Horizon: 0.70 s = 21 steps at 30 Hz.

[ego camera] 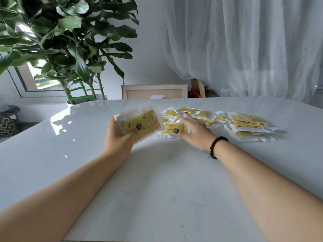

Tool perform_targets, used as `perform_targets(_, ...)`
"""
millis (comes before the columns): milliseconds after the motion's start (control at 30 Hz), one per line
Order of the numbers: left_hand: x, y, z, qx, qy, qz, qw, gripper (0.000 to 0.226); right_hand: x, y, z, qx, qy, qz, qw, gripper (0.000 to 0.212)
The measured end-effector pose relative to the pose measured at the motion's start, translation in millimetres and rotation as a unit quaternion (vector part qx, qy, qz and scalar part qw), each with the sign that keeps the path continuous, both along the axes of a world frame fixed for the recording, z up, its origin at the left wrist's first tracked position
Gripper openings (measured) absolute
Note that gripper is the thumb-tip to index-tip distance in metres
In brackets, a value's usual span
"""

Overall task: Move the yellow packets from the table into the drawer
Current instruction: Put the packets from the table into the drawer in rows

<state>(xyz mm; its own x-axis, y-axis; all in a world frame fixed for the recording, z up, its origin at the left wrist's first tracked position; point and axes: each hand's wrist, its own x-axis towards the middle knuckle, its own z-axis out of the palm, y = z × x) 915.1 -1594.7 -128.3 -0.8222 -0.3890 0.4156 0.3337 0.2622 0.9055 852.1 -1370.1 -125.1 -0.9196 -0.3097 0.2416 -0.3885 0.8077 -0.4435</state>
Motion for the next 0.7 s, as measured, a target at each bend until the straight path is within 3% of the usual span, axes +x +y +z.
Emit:
perform_targets(67,-5,-6,-2,0.053,-0.035,0.011,0.998,0.070,3,-7,-2,0.137,-0.051,0.039,0.988,0.055)
perform_targets(100,-7,-9,-3,0.075,-0.053,0.016,0.996,0.083,5,-12,-2,0.162,-0.070,0.049,0.983,0.053)
perform_targets(167,-10,-15,-4,0.097,-0.071,0.023,0.992,0.101,9,-20,-1,0.159,-0.087,0.045,0.982,0.052)
perform_targets(233,-7,-14,-2,0.090,-0.072,0.027,0.993,0.103,9,-23,3,0.144,-0.076,0.026,0.986,0.050)
perform_targets(367,-8,-11,-2,0.115,-0.044,-0.014,0.992,0.087,10,-19,15,0.141,0.009,-0.035,0.989,0.058)
perform_targets(533,-3,-6,1,0.075,-0.047,-0.019,0.996,0.041,13,-8,17,0.085,0.122,-0.142,0.979,0.047)
perform_targets(633,-1,-5,2,0.066,-0.049,-0.027,0.996,0.033,10,-3,12,0.034,0.109,-0.182,0.977,0.044)
perform_targets(700,0,-3,2,0.046,-0.046,-0.026,0.998,0.034,8,-2,8,0.056,0.044,-0.211,0.975,0.068)
